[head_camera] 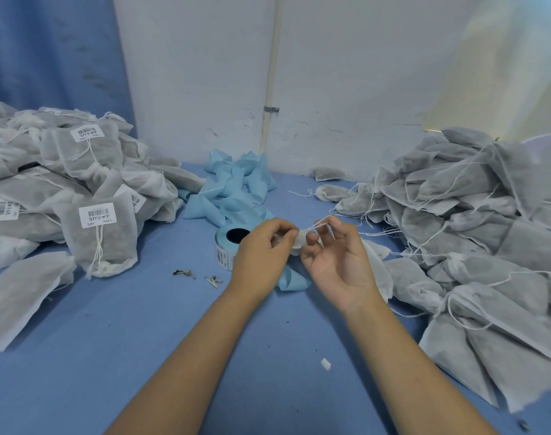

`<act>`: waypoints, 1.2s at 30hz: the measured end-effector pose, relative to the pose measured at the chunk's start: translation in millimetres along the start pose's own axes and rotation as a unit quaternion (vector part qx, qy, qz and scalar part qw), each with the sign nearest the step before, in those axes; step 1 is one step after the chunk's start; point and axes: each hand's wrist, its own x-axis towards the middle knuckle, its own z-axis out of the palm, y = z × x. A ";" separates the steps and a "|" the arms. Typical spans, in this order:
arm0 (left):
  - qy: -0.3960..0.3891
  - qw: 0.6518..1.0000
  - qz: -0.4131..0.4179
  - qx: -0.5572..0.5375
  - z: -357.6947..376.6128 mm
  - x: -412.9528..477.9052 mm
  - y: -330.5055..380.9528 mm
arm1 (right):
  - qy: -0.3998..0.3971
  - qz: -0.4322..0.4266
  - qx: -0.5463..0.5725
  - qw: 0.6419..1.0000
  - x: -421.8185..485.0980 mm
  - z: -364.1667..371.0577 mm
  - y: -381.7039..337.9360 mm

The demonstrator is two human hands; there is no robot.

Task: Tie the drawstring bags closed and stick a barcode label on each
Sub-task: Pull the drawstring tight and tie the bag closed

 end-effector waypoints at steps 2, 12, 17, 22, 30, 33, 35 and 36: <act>-0.008 0.992 0.059 0.108 -0.5 -2.1 -2.2 | -0.023 0.003 0.014 1.000 -0.4 1.0 -0.7; 0.045 0.986 0.109 0.119 -1.7 2.4 -13.3 | -0.125 0.037 0.014 0.991 -7.4 9.9 -0.1; 0.092 0.992 0.077 0.044 -4.4 3.3 -7.9 | -0.102 0.027 0.031 0.994 -8.0 9.0 -1.5; 0.159 0.983 0.071 -0.058 -6.7 2.3 8.0 | 0.000 -0.031 -0.112 0.993 -6.9 12.8 -0.9; 0.194 0.977 0.047 -0.068 -14.0 8.5 13.7 | 0.099 -0.071 -0.244 0.962 -7.2 16.7 6.3; 0.171 0.983 0.008 -0.073 -17.0 11.1 12.3 | 0.107 -0.057 -0.237 0.964 -8.2 17.9 7.1; 0.148 0.979 -0.028 -0.134 -18.6 11.5 13.2 | 0.127 -0.066 -0.233 0.962 -8.1 19.6 7.4; 0.138 0.976 -0.044 -0.164 -19.0 11.5 14.1 | 0.139 -0.072 -0.234 0.960 -8.0 20.5 7.5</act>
